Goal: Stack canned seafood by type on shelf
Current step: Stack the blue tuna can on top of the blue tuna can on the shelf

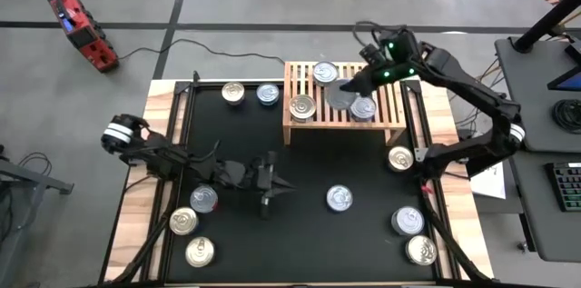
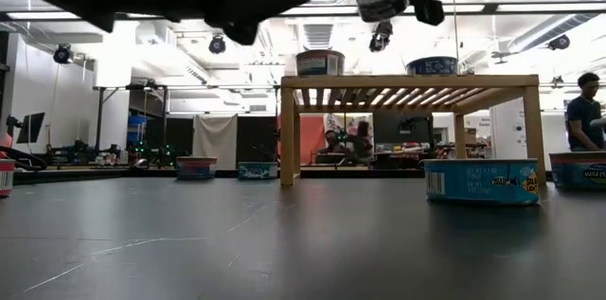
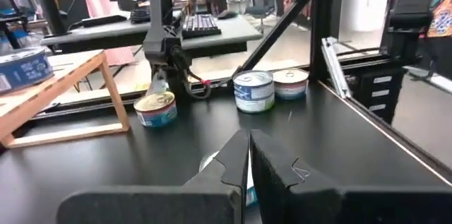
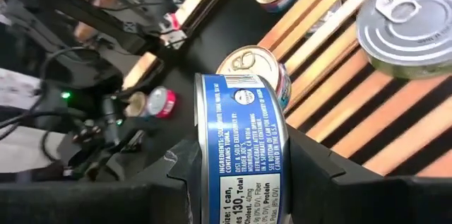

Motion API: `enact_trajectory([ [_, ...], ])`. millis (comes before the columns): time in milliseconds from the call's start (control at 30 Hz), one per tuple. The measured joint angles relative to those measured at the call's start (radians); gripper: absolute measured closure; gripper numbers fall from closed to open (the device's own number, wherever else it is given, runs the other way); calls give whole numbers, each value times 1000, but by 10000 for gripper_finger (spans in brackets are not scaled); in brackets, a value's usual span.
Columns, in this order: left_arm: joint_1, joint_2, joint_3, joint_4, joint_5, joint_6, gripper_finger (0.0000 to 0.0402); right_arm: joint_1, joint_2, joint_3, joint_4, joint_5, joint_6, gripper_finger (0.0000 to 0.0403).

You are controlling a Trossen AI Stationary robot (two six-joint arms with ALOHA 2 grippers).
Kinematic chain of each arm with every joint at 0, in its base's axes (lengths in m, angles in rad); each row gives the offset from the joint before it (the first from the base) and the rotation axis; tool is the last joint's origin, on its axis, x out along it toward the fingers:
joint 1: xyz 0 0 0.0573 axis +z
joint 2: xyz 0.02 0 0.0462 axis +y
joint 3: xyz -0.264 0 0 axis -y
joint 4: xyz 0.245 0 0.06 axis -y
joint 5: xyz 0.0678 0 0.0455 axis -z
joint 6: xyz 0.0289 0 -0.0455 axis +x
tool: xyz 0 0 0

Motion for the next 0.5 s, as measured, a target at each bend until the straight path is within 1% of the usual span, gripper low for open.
enact_trajectory([
  [100, -7, -22, -39, 56, 2, -13, 401, -67, 0, 0, -62, -70, -37, 271],
  [167, -10, -34, -63, 82, -1, -14, 401, -105, 0, -1, -118, -94, -71, 271],
  [300, -12, -36, -82, 106, 0, -20, 401, -164, 0, -5, -184, -99, -110, 271],
  [500, -12, -28, -85, 112, 0, -25, 401, -215, -3, -24, -189, -101, -114, 271],
])
